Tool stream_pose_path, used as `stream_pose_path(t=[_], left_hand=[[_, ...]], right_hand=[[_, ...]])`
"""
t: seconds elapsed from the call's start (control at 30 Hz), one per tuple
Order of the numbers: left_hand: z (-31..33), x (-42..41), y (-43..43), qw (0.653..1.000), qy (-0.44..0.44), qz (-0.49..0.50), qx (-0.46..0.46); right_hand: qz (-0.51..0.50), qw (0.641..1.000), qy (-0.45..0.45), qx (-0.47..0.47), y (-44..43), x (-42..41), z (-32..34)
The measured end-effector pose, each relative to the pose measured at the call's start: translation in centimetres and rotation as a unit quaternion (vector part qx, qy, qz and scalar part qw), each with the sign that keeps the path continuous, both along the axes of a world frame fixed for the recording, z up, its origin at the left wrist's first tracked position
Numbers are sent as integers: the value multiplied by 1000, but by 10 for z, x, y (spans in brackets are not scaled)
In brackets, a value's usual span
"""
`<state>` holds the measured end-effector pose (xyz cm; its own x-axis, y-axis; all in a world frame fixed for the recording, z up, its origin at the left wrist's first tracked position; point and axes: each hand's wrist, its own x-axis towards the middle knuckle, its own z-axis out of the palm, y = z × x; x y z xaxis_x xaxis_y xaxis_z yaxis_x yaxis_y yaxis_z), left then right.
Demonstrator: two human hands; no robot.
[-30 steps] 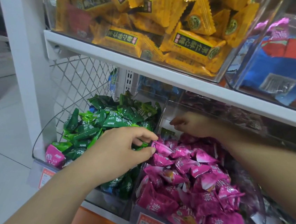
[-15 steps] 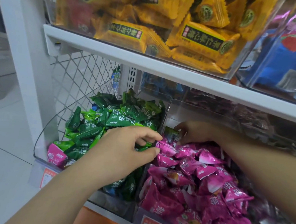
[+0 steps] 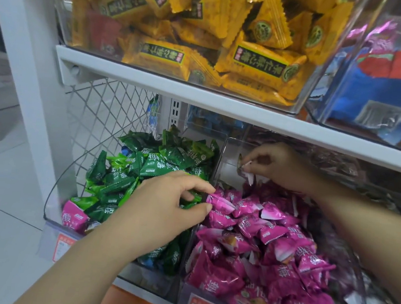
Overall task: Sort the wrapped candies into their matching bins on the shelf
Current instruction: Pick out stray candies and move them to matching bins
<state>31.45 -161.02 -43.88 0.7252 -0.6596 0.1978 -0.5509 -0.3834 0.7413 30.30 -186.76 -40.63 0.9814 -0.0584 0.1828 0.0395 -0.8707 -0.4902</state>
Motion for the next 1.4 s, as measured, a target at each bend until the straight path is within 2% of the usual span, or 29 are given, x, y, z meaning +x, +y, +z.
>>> stream_pose_path(t=[0.1,0.2,0.37,0.53,0.6,0.7,0.8,0.93,1.03,1.13,1.3,1.4], left_hand=[[-1,-2,-3,998,-49,30,-30],[3,-5,-8,992,-84,56,-70],[5,-8,-15,990,9,37,-134],[1,-8,-15,983,43,40,-171],[1,-6,-12,980,49,60,-181],[1,-1,-8,974,59,95,-198],[0,2,-6,969,75,114,-204],[-6,7,-5,967,84,118,-209],[-7,10,-4,965,90,127,-211],[-8,12,-3,964,89,132,-211],[-7,10,-5,966,80,132,-206],[-6,10,-5,967,75,132,-202]], right_hand=[[-7,996,-31,77,14,-17,12],[22,980,-9,198,31,-34,23],[105,944,-4,313,59,-45,21],[114,929,34,349,56,-39,17],[78,951,45,295,42,-28,13],[8,994,45,98,18,0,-5],[-8,996,92,-15,8,24,-27],[30,977,172,-123,12,40,-40],[31,966,208,-147,10,47,-49],[25,965,197,-173,6,50,-53],[-23,981,117,-151,-3,48,-50],[-25,989,37,-143,1,36,-33]])
